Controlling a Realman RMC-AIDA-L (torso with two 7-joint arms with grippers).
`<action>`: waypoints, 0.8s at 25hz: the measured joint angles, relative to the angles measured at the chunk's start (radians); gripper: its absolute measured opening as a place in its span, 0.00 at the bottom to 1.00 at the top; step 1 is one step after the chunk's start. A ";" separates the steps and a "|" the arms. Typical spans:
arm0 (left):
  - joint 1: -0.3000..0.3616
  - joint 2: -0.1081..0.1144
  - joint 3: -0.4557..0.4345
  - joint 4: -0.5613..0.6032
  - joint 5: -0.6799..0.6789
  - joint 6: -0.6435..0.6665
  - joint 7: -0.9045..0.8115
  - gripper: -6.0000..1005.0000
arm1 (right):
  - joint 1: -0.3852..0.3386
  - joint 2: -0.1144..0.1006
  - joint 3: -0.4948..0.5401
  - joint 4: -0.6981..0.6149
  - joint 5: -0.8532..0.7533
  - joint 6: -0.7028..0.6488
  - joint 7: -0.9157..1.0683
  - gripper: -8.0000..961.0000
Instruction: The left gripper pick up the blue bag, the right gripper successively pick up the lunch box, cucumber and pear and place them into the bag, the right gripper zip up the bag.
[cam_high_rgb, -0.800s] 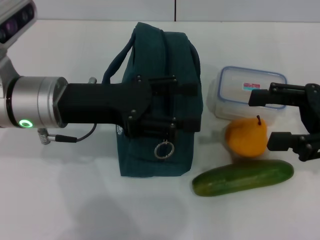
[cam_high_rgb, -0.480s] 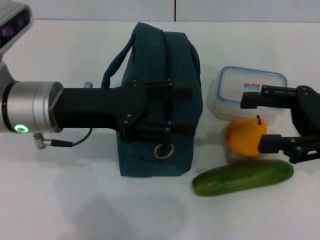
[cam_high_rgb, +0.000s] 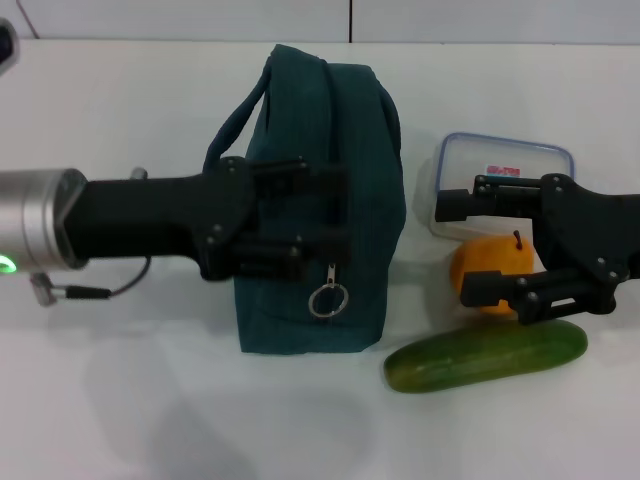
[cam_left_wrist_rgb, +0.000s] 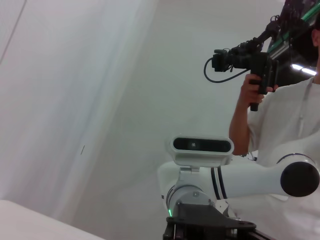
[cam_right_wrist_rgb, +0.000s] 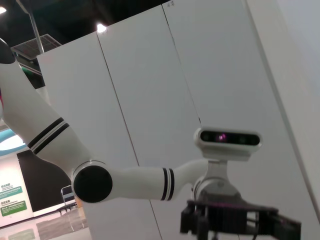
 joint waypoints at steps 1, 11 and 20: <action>-0.003 0.005 -0.003 0.010 0.000 0.000 -0.019 0.84 | 0.000 0.000 0.000 0.000 0.000 0.000 0.000 0.87; -0.031 0.028 -0.197 0.297 0.160 -0.104 -0.494 0.84 | -0.067 -0.014 0.062 -0.002 -0.001 0.014 -0.016 0.87; -0.135 0.040 -0.227 0.422 0.409 -0.184 -0.867 0.84 | -0.125 -0.032 0.130 -0.004 -0.001 0.014 -0.022 0.87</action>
